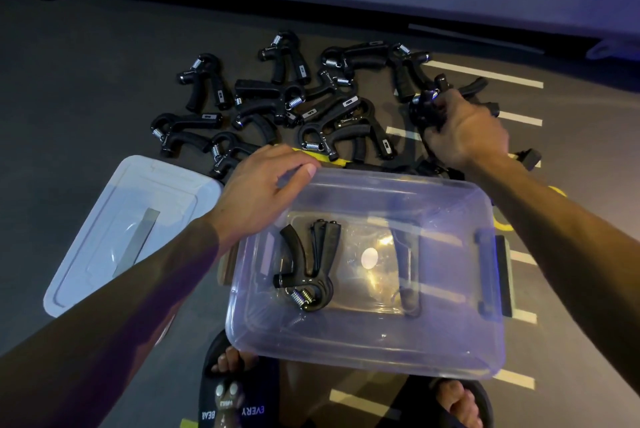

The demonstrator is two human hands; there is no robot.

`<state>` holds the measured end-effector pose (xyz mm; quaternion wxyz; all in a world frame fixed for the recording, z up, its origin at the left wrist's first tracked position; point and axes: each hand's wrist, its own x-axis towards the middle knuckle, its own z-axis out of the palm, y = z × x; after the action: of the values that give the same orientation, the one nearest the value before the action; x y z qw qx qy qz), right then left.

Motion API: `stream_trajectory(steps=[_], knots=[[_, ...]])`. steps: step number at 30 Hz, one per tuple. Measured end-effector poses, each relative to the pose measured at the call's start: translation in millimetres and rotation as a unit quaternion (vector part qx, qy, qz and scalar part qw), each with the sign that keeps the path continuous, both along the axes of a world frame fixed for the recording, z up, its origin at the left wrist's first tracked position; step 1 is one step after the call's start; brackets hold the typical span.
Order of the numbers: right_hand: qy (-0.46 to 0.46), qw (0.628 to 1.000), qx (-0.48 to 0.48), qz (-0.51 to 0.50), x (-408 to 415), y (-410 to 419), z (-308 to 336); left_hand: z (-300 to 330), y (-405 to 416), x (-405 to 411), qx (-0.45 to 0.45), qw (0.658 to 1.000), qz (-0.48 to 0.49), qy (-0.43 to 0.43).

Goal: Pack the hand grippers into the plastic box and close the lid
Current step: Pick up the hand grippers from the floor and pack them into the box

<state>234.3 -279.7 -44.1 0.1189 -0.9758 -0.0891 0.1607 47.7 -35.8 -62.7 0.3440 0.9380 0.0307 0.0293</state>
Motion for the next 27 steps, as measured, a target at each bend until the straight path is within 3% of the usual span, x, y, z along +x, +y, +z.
stream_trajectory(steps=[2,6,14,17,23,27], knots=[[0.028,0.999,-0.032,-0.017,8,-5,-11,0,0,0,0.001,1.000,-0.001,0.000],[0.083,0.994,0.042,-0.058,18,-11,-27,1,0,0,0.010,1.000,-0.003,0.002],[-0.006,0.995,0.068,-0.065,16,-15,-35,3,-2,-1,0.008,1.000,0.002,-0.002],[-0.047,0.984,0.138,-0.098,16,-12,-26,3,-2,-2,0.008,1.000,0.006,0.001],[-0.010,0.877,0.459,-0.144,2,-6,9,4,0,-2,-0.001,1.000,0.004,0.008],[0.096,0.801,0.583,-0.100,-19,3,49,14,-5,-2,-0.056,0.997,0.049,-0.006]])
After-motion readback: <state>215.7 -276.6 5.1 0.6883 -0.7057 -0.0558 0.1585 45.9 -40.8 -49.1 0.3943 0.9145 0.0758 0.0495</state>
